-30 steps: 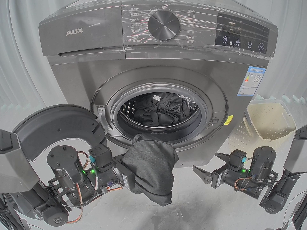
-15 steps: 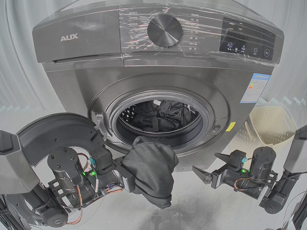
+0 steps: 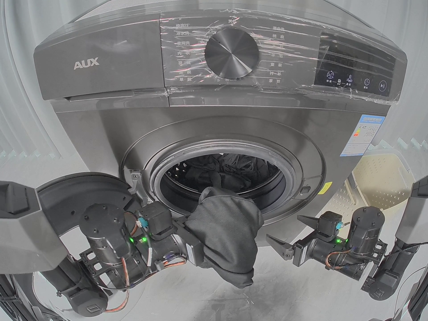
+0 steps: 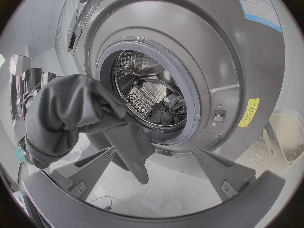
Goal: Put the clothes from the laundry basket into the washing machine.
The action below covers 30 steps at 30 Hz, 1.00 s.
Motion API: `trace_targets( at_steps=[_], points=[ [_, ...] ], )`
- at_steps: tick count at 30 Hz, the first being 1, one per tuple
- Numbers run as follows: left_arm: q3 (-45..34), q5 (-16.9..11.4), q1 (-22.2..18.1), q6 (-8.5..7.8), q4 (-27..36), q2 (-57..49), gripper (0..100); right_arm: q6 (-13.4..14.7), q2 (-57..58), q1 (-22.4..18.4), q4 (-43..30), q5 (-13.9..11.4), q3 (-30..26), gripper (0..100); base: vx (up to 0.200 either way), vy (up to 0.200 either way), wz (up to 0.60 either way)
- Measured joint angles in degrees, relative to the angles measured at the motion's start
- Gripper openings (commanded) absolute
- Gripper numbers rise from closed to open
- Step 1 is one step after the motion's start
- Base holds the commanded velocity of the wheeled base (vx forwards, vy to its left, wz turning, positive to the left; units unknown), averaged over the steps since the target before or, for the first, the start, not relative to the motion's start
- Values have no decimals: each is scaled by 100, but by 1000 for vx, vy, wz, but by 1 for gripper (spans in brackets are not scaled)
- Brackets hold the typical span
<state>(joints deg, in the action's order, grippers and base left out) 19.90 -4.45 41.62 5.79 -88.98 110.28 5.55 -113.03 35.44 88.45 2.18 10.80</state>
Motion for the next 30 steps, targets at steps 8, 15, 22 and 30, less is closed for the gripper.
trace_targets(
  at_steps=[8,15,22,30],
  points=[
    [901,11,-4,83,7,631,0,0,22,138,0,-2,-89,100,0,0,0],
    [1855,98,-41,433,5,1265,0,-2,62,179,-2,-11,-140,100,0,0,0],
    [2688,369,-297,523,16,1836,0,-2,94,188,-5,-16,-149,100,0,0,0],
    [3129,423,-405,527,55,2187,0,-2,99,193,-7,-16,-157,100,0,0,0]
  ],
)
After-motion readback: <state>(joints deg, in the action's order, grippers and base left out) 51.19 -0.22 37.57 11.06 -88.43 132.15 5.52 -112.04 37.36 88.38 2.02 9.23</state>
